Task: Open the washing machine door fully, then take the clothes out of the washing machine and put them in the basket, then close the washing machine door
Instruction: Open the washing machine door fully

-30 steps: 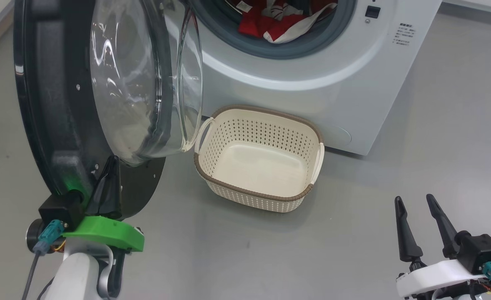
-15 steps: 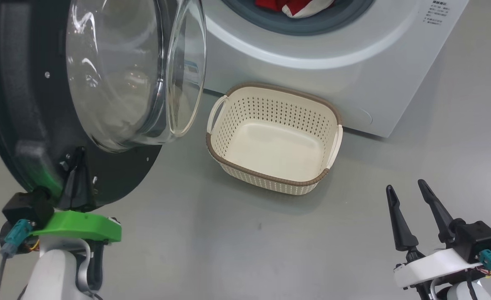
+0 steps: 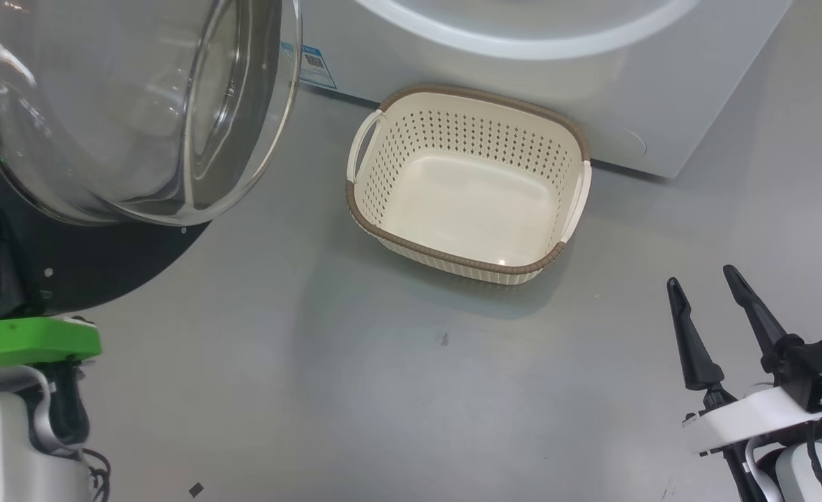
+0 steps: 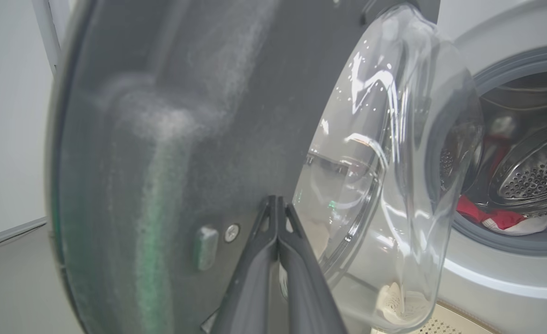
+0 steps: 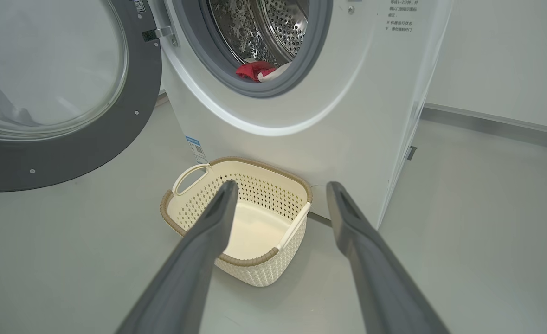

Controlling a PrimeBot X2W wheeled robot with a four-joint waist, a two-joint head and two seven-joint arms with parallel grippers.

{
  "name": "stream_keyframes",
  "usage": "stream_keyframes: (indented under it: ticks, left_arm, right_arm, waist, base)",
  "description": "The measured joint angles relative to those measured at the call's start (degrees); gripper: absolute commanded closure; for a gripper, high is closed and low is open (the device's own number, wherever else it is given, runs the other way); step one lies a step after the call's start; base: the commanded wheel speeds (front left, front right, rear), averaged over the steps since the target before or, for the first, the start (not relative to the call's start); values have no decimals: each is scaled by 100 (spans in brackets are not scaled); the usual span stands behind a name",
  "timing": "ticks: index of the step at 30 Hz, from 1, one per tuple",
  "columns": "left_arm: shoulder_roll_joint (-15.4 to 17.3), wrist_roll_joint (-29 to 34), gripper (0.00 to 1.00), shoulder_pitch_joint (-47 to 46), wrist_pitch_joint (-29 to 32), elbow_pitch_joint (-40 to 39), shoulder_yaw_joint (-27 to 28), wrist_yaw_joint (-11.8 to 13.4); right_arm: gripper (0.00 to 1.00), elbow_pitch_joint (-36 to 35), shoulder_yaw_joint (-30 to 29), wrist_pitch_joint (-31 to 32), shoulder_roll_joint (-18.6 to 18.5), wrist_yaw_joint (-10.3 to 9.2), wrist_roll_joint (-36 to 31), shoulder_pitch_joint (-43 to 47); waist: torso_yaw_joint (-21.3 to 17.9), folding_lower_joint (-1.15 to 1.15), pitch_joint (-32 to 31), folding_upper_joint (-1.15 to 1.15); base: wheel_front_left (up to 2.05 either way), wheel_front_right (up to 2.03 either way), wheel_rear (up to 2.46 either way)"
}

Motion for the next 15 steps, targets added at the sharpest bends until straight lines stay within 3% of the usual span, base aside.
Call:
stream_keyframes:
  ticks: [15]
  left_arm:
    - [504, -116, 100, -651, -1, 483, 688, -13]
  right_arm:
    - [0, -393, -151, 285, -361, -5, -168, -258]
  waist:
    - [45, 0, 705, 0]
  base:
    - [0, 0, 0]
